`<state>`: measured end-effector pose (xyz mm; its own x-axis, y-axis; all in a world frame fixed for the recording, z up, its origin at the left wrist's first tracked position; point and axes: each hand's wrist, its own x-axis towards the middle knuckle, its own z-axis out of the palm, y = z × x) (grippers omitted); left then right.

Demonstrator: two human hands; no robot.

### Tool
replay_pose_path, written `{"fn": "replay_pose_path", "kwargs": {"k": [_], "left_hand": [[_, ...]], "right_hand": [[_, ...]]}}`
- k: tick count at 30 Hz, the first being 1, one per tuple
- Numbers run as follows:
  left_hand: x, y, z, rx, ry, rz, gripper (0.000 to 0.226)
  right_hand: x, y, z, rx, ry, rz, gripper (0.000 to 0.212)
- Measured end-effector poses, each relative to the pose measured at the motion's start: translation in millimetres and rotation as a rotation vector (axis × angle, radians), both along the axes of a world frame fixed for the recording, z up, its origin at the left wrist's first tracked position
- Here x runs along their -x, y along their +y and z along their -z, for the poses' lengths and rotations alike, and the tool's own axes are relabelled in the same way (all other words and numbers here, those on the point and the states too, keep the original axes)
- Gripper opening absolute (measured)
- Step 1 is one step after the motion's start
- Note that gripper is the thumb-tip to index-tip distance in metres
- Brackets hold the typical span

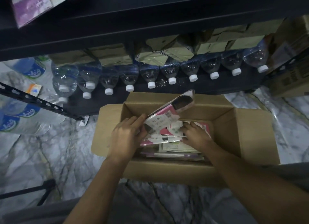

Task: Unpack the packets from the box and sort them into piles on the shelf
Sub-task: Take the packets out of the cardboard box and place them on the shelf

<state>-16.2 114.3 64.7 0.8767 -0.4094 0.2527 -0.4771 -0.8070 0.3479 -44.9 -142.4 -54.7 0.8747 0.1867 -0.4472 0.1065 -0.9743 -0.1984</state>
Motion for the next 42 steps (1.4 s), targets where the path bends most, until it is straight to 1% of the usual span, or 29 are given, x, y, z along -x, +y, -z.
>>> {"fn": "replay_pose_path", "kwargs": {"k": [3,7,10,12,14,18,20,23,25,27,30,32,35,37,39,42], "left_hand": [[-2,0,-1,-0.014,-0.01,0.002,0.038],[-1,-2,-4,-0.029,-0.007,-0.015,0.035],[-2,-1,-4,-0.038,0.036,-0.023,0.041],[-2,0,-4,-0.043,0.045,-0.021,0.042],[-2,0,-5,-0.045,0.045,-0.009,0.042],[-2,-1,-7,0.0,0.078,0.009,0.042],[-3,0,-12,0.021,0.089,0.015,0.04],[1,-2,-29,0.067,0.122,0.02,0.034],[6,-4,-43,0.118,0.19,-0.005,0.038],[13,-3,-56,0.178,0.249,-0.019,0.041],[23,5,-71,0.214,0.246,-0.023,0.035],[29,11,-79,0.211,0.221,-0.051,0.04],[41,16,-96,0.272,0.186,-0.095,0.043],[49,20,-110,0.334,0.182,-0.105,0.049],[58,26,-124,0.392,0.167,-0.12,0.056],[72,35,-148,0.536,0.121,-0.202,0.055]], "right_hand": [[-4,1,1,0.105,-0.063,-0.106,0.043],[-9,8,4,0.177,-0.093,-0.227,0.046],[-10,12,5,0.179,-0.128,-0.193,0.052],[-12,9,4,0.159,-0.189,-0.125,0.049],[-14,4,2,0.119,-0.24,-0.078,0.045],[-4,-3,-1,0.027,-0.224,-0.056,0.046],[5,-6,-6,-0.045,-0.248,-0.031,0.044],[16,-9,-26,-0.19,-0.377,0.001,0.036],[23,-10,-43,-0.269,-0.467,0.04,0.036],[30,-10,-61,-0.321,-0.49,0.068,0.03],[41,-13,-87,-0.421,-0.457,0.123,0.014],[47,-14,-105,-0.457,-0.392,0.179,0.006],[53,-14,-129,-0.498,-0.378,0.22,0.017],[56,-11,-149,-0.509,-0.291,0.267,0.009],[58,-12,-171,-0.559,-0.224,0.321,0.014],[64,-11,-215,-0.657,-0.267,0.38,0.025]]}}
